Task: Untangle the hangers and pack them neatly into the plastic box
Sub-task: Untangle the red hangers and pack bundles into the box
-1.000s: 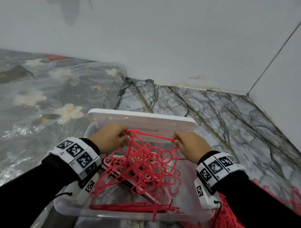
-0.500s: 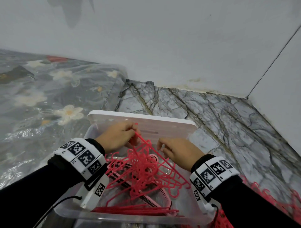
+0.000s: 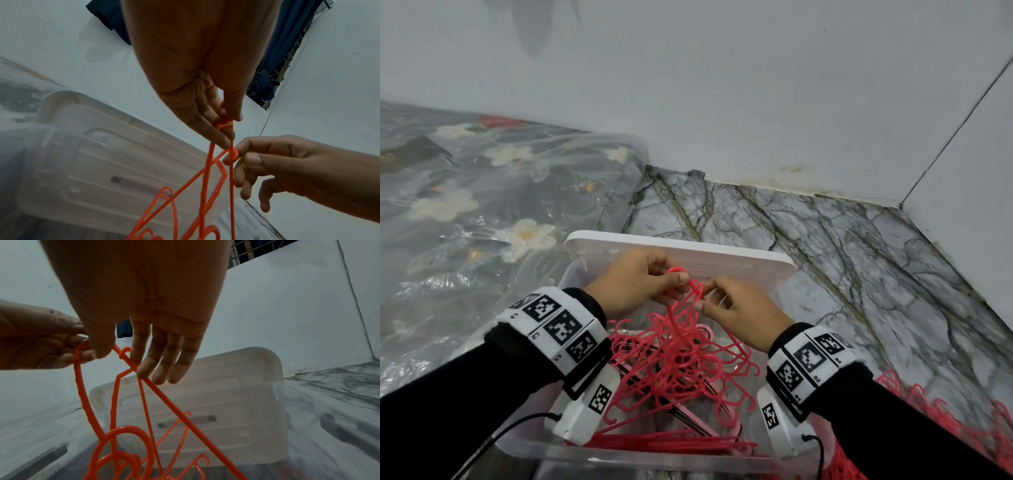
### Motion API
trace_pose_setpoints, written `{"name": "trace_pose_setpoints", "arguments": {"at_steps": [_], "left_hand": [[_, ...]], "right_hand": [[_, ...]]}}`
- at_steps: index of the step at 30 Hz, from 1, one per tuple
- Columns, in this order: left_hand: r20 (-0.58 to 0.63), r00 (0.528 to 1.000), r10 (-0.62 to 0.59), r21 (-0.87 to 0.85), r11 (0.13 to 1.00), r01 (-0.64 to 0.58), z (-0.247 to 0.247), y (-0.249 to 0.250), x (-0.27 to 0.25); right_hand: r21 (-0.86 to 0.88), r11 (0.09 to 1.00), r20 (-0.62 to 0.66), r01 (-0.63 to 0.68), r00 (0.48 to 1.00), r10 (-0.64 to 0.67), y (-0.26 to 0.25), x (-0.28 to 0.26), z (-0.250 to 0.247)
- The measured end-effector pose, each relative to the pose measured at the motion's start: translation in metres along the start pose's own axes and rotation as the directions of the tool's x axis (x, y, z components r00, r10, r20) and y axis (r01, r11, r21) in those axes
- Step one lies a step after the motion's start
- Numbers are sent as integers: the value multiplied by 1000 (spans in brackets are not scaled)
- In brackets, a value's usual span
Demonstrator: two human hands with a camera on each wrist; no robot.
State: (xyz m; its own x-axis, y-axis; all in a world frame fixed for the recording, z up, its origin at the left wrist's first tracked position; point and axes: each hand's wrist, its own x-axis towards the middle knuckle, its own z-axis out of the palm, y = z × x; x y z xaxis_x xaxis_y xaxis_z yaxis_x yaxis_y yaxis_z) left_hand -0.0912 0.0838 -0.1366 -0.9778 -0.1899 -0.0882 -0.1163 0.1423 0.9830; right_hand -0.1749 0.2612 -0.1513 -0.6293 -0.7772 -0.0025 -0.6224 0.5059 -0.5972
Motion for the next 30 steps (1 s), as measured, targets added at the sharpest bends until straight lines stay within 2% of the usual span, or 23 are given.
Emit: {"name": "trace_pose_setpoints", "arguments": {"at_steps": [10,12,15,16,19,23,26,28,30], "left_hand": [[58,997,55,143,988,-63,-5,1,-2],[73,995,75,170,982,-87,-3,0,-2],[4,991,134,179,975,-132,0,0,-1],[-30,988,155,176,973,-147,-1,1,-1],[-137,967,213,179,966,-187,-7,2,4],[-198,964,178,106,981,-160,-12,-1,8],[-204,969,142,75,989,-130,-10,-3,8],[-201,975,96,143,987,-67,-11,-5,8],[-148,989,27,287,958,17,-17,-7,6]], "right_hand": [[167,983,-130,-73,987,96,2,10,-1],[122,988,-113,-96,987,110,5,10,-3],[-87,990,5,-110,994,111,5,9,-3],[-85,992,17,-96,995,97,4,9,-3],[103,992,-9,-68,998,69,-2,7,-4],[18,999,3,28,1000,-28,-4,5,-9],[-34,999,-55,24,998,-26,0,6,-16],[-5,1000,-115,-5,993,5,3,6,-22],[58,998,-176,-26,984,36,8,7,-29]]}}
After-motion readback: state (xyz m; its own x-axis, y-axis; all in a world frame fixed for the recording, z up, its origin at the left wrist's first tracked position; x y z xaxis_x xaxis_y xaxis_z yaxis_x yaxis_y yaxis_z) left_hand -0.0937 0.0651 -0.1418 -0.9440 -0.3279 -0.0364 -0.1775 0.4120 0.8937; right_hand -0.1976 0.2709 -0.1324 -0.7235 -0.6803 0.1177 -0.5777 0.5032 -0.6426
